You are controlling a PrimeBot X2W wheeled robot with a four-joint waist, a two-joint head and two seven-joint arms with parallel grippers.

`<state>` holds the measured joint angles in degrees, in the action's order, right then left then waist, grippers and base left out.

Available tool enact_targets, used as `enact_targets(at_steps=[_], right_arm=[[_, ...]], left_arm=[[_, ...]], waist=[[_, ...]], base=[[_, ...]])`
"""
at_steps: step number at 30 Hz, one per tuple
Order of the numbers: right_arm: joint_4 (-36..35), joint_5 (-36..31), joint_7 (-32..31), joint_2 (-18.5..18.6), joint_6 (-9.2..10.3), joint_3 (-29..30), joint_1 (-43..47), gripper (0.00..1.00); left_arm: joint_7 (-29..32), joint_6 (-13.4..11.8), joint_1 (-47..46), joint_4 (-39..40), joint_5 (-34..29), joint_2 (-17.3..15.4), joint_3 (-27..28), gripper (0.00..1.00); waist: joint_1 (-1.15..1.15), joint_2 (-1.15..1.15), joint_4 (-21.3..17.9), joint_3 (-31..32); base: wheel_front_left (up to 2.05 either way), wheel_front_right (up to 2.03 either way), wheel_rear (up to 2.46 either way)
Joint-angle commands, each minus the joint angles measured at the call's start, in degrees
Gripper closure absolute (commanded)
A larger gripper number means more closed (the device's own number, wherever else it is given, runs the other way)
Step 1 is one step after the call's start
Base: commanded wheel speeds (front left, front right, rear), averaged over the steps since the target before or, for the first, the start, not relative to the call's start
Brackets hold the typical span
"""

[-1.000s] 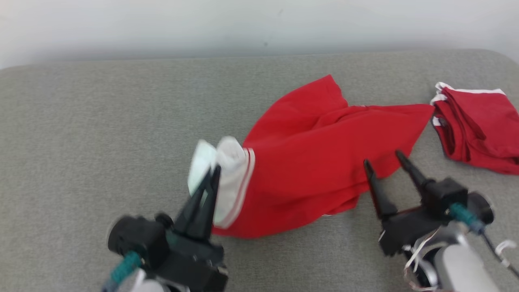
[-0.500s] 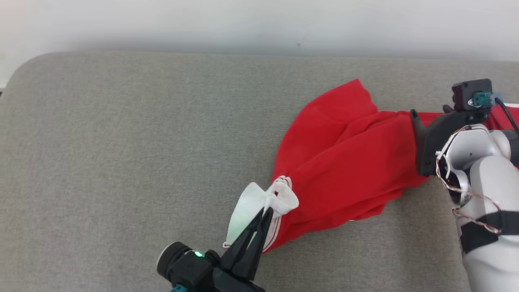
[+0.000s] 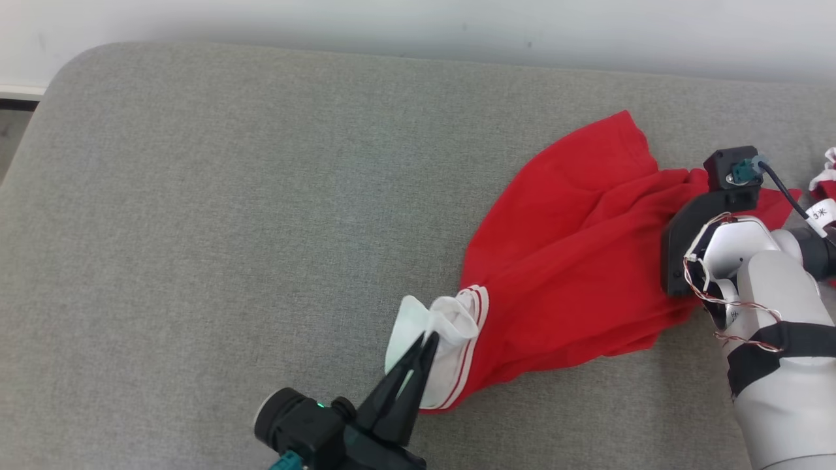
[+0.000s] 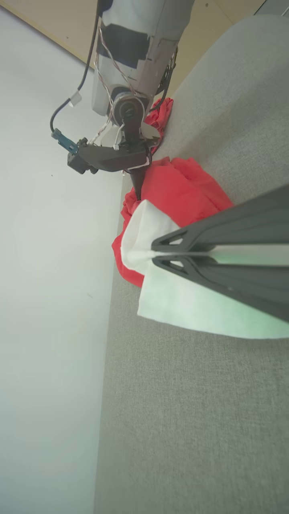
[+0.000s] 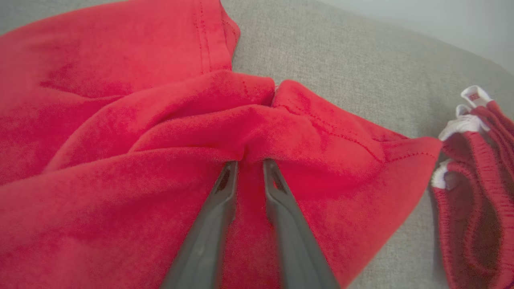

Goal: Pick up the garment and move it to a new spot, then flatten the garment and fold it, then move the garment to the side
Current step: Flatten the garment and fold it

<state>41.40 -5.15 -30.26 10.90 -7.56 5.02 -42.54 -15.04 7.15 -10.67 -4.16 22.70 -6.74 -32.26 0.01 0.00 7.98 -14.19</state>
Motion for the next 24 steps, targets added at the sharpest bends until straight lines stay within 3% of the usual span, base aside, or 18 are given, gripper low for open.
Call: enact_targets(at_steps=[1,10,14,16,24], right_arm=[[-0.2,-0.4,1.3,0.0,0.14,-0.4,-1.1,1.0],[-2.0,1.3,11.4,-1.5,0.14,0.8,-5.5,1.0],[1.2,1.1,9.7,-2.4,0.14,0.9,-6.9,1.0],[2.7,1.6,6.9,-2.6,0.14,0.3,-6.8,0.0],[4.7,1.8,5.5,-1.6,0.14,0.2,-5.4,0.0]], left_arm=[[-0.2,0.4,0.1,0.0,-0.9,0.1,0.8,1.0],[-0.2,0.3,-10.2,-1.8,-3.4,-1.9,7.0,1.0],[-0.2,0.3,-16.3,-3.9,-3.2,-2.8,7.1,1.0],[-0.2,0.3,-16.8,-4.3,-2.8,-3.3,6.6,1.0],[-0.2,0.3,-11.3,-3.8,-0.5,-3.3,4.8,1.0]], waist=[[-0.01,0.0,-0.7,0.2],[-0.01,0.0,-3.3,0.2],[-0.01,0.0,-4.8,0.0],[-0.01,0.0,-5.4,0.0],[-0.01,0.0,-6.0,-1.3]], base=[[0.0,0.0,0.0],[0.0,0.0,0.0],[0.0,0.0,0.0],[0.0,0.0,0.0],[0.0,0.0,0.0]])
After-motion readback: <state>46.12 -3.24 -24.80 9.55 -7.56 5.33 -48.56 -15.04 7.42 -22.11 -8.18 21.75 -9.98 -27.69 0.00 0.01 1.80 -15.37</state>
